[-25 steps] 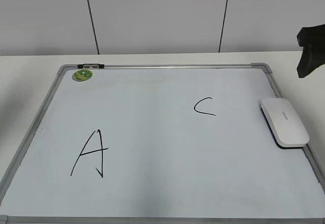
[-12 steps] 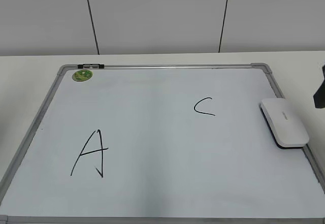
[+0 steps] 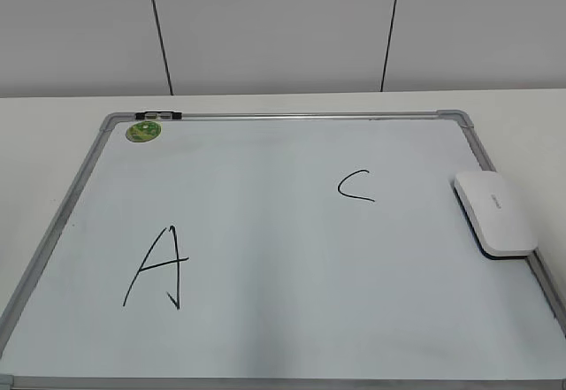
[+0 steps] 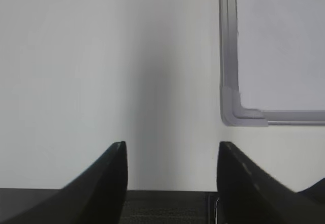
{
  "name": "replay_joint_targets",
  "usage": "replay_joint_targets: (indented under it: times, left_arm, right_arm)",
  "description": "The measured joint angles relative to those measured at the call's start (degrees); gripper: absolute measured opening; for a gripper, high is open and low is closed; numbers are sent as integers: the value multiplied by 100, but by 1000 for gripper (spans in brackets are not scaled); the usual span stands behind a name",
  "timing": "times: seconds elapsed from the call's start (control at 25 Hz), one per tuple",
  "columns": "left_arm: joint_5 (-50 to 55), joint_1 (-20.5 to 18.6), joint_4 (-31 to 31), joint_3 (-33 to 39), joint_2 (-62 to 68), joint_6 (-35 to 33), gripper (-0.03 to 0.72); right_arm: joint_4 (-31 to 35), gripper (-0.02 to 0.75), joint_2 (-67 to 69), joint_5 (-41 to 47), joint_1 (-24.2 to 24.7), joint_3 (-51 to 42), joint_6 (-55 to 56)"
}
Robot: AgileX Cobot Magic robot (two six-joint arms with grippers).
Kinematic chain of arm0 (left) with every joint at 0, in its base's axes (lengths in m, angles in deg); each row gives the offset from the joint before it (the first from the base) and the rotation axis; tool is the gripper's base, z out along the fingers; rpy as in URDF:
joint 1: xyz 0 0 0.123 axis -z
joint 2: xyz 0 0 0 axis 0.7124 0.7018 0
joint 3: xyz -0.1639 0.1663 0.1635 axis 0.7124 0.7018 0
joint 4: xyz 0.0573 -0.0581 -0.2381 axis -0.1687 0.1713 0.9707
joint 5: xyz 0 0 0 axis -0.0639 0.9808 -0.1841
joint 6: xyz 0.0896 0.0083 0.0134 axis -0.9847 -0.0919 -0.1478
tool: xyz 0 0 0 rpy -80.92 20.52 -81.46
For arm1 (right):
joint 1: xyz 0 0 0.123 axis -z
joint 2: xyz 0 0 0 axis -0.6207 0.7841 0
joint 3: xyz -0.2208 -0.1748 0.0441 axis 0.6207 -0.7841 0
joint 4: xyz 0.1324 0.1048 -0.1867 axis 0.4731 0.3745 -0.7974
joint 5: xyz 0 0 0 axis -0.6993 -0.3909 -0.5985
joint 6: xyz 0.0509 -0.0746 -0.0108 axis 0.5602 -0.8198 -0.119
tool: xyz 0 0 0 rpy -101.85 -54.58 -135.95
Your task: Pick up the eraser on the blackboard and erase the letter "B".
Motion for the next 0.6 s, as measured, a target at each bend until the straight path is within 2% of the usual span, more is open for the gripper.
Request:
replay_joint_targets:
  times: [0.28,0.6]
  left_arm:
    - [480,0,-20,232,-869,76,426]
    - [490,0,-20,360,-1115,93,418]
  right_arm:
    - [0,555,-1277,316,0,-950,-2]
    - [-445,555,-1958,921,0,-1027,-22]
